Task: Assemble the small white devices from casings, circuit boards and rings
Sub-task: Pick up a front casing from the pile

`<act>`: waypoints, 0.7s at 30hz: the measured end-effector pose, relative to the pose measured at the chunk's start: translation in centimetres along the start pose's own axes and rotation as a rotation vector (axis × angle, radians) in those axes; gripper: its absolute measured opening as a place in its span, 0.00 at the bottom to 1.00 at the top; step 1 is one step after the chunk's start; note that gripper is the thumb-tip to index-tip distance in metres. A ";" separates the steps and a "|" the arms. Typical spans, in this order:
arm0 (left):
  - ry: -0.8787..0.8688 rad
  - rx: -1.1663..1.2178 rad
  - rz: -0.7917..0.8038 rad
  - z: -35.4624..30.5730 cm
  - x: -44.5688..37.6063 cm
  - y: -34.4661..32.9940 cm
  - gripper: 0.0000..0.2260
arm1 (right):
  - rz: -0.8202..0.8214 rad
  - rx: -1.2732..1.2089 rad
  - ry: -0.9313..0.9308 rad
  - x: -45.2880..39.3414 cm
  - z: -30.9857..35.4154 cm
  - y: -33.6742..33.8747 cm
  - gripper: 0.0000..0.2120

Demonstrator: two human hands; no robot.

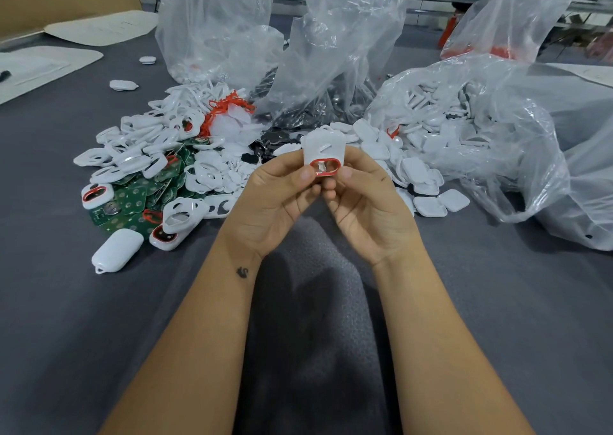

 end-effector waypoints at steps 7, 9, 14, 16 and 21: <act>-0.046 -0.021 -0.099 0.2 -0.3 0.4 0.12 | -0.029 0.027 0.140 -0.2 0.5 0.3 0.12; -0.052 -0.054 -0.117 0.1 -0.3 0.4 0.12 | -0.045 0.108 0.185 -0.3 0.7 0.4 0.13; -0.047 -0.197 -0.188 0.0 -0.2 0.6 0.09 | -0.175 0.242 0.266 -0.2 1.1 1.4 0.09; -0.036 -0.266 -0.222 0.2 -0.2 0.8 0.10 | -0.231 0.291 0.265 -0.2 1.0 1.9 0.04; -0.040 -0.350 -0.243 0.4 -0.1 1.0 0.08 | -0.360 0.379 0.252 -0.1 0.6 2.9 0.03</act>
Point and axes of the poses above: each hand's wrist, its own x-axis away from the middle knuckle, its own y-axis out of the back of the hand, z = x × y, the point moved 8 cm from there along -x, towards the middle knuckle, and after that the axes turned 13 degrees about -x, right-handed, at the moved point
